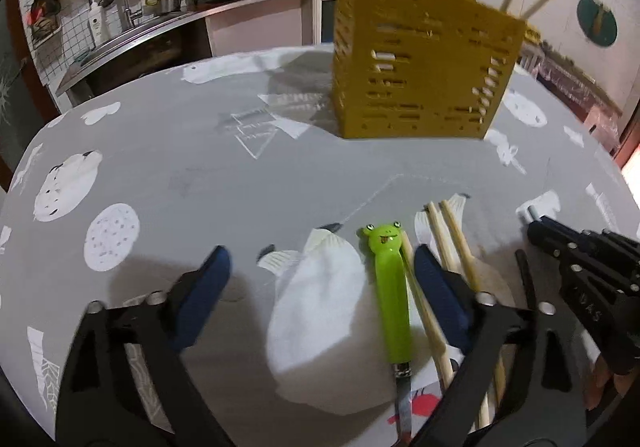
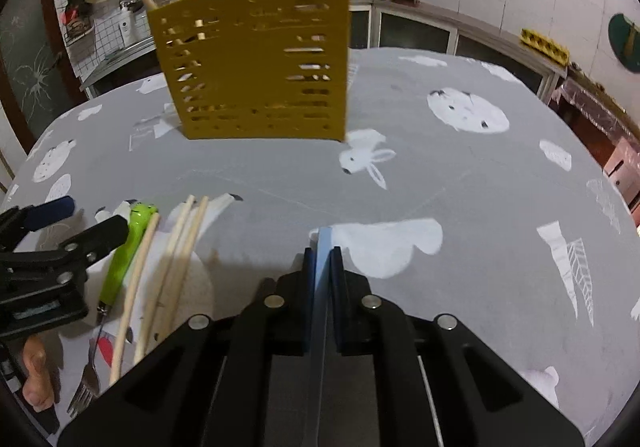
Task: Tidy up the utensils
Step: 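Move the left gripper to the green frog-handled fork while the right gripper grasps a spoon, then close the left gripper on the green fork and lift it while the right gripper lifts the spoon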
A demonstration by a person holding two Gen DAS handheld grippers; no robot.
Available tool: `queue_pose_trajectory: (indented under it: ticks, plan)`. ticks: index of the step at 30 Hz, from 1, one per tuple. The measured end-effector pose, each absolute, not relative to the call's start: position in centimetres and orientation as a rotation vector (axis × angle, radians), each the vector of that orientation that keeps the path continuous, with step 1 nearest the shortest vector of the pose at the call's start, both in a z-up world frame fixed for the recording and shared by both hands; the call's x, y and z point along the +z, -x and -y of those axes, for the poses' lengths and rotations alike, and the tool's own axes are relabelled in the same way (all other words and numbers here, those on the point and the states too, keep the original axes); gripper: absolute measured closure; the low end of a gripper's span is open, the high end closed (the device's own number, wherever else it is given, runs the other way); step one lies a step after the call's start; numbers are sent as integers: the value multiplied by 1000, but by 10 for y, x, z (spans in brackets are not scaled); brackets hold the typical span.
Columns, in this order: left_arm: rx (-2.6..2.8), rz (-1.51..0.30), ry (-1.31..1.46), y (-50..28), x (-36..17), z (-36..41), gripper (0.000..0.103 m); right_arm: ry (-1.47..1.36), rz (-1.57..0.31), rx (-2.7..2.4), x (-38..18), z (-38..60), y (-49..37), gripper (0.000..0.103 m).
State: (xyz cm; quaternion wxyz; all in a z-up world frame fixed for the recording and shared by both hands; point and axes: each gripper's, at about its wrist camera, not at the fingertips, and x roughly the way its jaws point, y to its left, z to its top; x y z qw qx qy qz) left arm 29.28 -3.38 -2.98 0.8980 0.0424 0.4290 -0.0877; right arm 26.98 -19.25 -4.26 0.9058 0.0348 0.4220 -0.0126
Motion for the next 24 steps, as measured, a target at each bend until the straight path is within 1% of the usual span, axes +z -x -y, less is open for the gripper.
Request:
queue_pose_trajectory:
  ticks: [1,4,7,9,11,12,19,22,23,24]
  plan:
    - [-194,-911,-89,-294,-34,36,26,-71,-872,-26,-43,194,-269,95]
    - [-202,-927,-76,-296,-38,38,29,-87,-876,-33,-44,199,-269,95]
    - [-214,-942,-72,-297,-39,39,38,-110,-891,-36,-45,202,-271,95]
    - [-222,-946,-70,-296,-38,38,48,-111,-894,-38,-45,202,-270,94]
    - [-236,-954,-61,-297,-37,35,55,-115,-899,-36,-45,203,-270,94]
    - [-238,-957,-58,-298,-37,33,57,-122,-903,-36,-45,204,-270,94]
    - [-213,-969,-98,-309,-39,45,59,-132,-925,-33,-45,207,-276,94]
    - [-207,-979,-110,-312,-39,51,65,-116,-942,-34,-45,206,-281,94]
    - [-216,-980,-117,-312,-38,53,71,-114,-949,-34,-45,206,-282,94]
    - [-225,-981,-128,-312,-38,54,74,-115,-956,-34,-45,206,-283,94]
